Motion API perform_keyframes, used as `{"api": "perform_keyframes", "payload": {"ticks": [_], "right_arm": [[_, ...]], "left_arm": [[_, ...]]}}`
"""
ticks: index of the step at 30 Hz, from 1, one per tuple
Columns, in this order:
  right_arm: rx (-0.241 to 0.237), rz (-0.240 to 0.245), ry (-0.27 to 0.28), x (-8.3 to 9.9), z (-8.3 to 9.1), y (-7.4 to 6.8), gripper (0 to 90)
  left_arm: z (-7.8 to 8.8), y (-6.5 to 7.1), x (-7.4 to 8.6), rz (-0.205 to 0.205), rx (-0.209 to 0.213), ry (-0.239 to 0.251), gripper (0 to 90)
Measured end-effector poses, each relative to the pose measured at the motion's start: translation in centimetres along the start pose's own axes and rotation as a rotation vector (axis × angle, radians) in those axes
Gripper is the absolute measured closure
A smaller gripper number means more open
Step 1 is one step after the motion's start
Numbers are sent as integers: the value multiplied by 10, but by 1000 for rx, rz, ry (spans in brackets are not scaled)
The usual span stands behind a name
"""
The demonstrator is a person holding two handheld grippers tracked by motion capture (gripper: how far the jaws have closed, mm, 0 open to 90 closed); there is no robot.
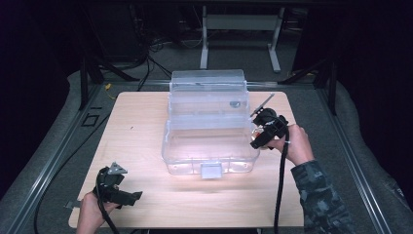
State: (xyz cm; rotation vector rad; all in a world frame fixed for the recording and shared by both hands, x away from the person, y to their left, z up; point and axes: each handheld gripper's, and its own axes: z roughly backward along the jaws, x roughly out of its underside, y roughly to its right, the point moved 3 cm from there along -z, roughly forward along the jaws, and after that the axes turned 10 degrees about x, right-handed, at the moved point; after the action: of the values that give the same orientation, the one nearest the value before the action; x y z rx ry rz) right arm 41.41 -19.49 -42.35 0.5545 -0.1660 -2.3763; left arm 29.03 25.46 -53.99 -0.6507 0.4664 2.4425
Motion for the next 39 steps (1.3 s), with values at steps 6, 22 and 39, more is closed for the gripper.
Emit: {"api": "perform_keyframes", "payload": {"ticks": [6, 22, 39], "right_arm": [[-42, 5, -12, -12, -13, -12, 202], [-94, -10, -35, -26, -41, -34, 202], [-95, -18, -115, -21, -63, -38, 201]], "left_arm": [[-1, 0, 2, -3, 4, -7, 13], [0, -5, 10, 25, -6, 9, 12], [3, -11, 15, 48, -11, 15, 12]]}}
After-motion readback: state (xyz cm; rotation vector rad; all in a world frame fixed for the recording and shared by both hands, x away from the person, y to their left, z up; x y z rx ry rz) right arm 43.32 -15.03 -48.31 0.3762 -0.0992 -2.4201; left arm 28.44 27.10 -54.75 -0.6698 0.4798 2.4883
